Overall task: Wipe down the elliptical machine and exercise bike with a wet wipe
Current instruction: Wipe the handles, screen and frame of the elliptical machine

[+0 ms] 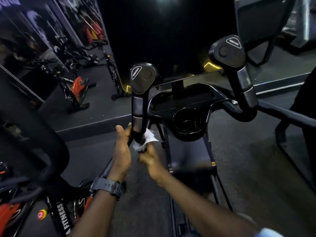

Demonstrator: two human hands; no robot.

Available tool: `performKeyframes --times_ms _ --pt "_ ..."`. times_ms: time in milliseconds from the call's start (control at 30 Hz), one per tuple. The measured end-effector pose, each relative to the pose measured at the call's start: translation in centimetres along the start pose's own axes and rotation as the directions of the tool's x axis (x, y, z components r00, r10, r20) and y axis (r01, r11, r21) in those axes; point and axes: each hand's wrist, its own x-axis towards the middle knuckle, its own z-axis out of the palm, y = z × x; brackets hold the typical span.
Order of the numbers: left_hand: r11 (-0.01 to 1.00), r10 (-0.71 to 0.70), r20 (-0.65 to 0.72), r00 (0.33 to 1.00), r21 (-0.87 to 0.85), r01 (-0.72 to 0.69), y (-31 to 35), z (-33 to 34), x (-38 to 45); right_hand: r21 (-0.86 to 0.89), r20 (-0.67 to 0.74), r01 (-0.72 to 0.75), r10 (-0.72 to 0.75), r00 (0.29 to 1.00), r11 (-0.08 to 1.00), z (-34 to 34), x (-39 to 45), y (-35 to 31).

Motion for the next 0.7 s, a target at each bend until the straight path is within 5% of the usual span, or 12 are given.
performKeyframes --times_ms 100,200,267,533,633,700 --pt "0.999 -0.017 -0.001 1.000 0.041 0.017 0.4 0.0 -0.1 0.522 -0.094 -0.082 0.153 0.984 0.849 1.9 1.8 -1.9" --pt "0.998 -0.042 0.015 0.999 0.046 0.041 0.9 -0.1 -0.2 0.675 -0.212 -0.015 0.213 0.954 0.738 2.5 2.0 -2.9" --pt "0.996 -0.067 0.003 0.998 0.060 0.067 1.2 -0.2 -0.2 0.827 -0.237 0.050 0.267 0.934 0.559 2.8 1.7 -4.0" --pt "0.994 0.012 0.011 1.000 0.105 -0.013 2.0 -1.0 -0.2 0.982 -0.051 -0.044 0.479 0.876 0.185 2.7 0.7 -7.7" --pt "0.995 0.013 -0.018 1.000 0.099 -0.011 2.1 -1.2 -0.7 0.959 -0.111 -0.051 0.535 0.838 0.280 2.6 2.3 -8.2" --pt "0.991 0.026 -0.021 0.999 0.132 -0.023 2.4 -1.1 -1.2 0.843 -0.225 -0.097 0.511 0.830 0.529 3.0 3.1 -8.5"
